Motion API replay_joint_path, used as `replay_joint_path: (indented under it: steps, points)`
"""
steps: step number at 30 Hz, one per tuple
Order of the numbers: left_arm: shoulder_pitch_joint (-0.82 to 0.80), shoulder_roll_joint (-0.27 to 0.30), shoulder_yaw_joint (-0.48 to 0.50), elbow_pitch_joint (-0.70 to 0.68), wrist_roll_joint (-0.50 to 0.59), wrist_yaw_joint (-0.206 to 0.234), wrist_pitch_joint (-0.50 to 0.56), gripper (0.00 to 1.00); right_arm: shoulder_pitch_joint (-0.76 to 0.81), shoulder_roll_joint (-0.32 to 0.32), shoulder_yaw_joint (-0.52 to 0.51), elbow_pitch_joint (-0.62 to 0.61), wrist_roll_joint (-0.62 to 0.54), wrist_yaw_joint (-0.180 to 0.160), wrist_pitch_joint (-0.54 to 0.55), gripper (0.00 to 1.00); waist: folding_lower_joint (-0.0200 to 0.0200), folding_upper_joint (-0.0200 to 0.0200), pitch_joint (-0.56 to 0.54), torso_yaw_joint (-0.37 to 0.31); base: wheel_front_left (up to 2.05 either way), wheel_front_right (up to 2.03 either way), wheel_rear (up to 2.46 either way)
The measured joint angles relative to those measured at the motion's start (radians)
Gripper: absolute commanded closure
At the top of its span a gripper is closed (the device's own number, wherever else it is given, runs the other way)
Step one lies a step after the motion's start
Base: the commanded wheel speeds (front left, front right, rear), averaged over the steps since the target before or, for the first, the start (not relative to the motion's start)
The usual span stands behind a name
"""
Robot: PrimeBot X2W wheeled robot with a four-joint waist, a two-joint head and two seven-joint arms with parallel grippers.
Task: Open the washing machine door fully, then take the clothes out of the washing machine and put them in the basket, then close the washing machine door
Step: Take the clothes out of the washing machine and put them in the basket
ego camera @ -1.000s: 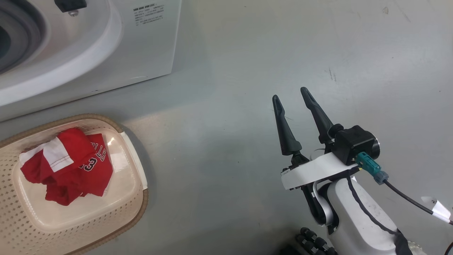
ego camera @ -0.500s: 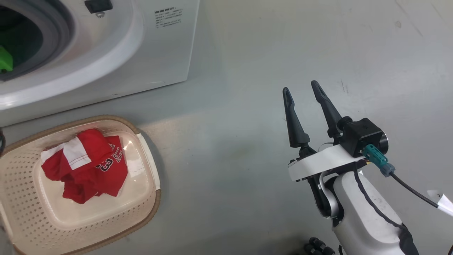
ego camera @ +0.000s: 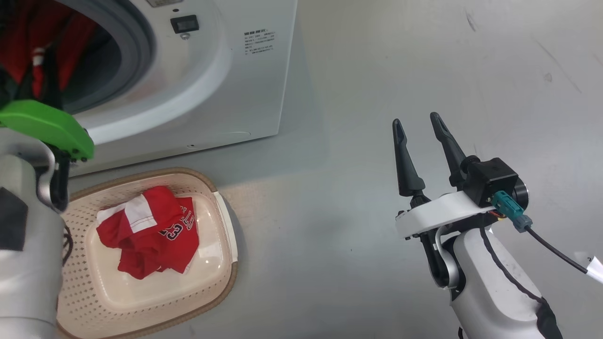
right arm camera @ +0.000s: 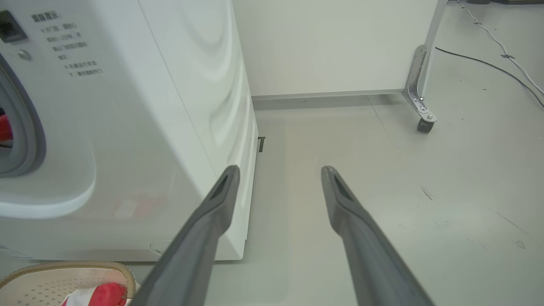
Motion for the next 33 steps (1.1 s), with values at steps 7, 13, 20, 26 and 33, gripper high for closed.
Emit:
replay_joint_path:
  steps: [7, 13, 20, 26, 33]
  points:
    - [0.129, -0.039, -0.044, 0.022, -0.027, -0.001, -0.066, 1.00, 0.025, 0.000, -0.017, 0.027, -0.003, 0.000, 0.000, 0.00, 0.0000, 0.0000, -0.066, 0.035, 0.00, 0.00, 0.00]
    - [0.237, -0.083, -0.095, 0.042, -0.038, -0.001, -0.074, 1.00, 0.051, 0.000, -0.037, 0.047, -0.009, 0.001, 0.000, 0.00, 0.0000, 0.0000, -0.121, 0.070, 0.00, 0.00, 0.00]
    - [0.345, -0.108, -0.135, 0.068, -0.068, -0.001, -0.076, 1.00, 0.071, 0.000, -0.040, 0.054, -0.009, 0.004, 0.000, 0.00, 0.0000, 0.0000, -0.165, 0.108, 0.00, 0.00, 0.00]
    - [0.412, -0.116, -0.197, 0.085, -0.068, -0.001, -0.072, 1.00, 0.080, 0.000, -0.032, 0.058, -0.009, 0.015, 0.000, 0.00, -0.0001, 0.0000, -0.187, 0.130, 0.00, 0.00, 0.00]
    - [0.502, -0.135, -0.228, 0.154, -0.090, -0.001, -0.032, 1.00, 0.080, 0.000, -0.026, 0.054, -0.016, 0.021, 0.000, 0.00, -0.0001, 0.0000, -0.166, 0.121, 0.00, 0.00, 0.00]
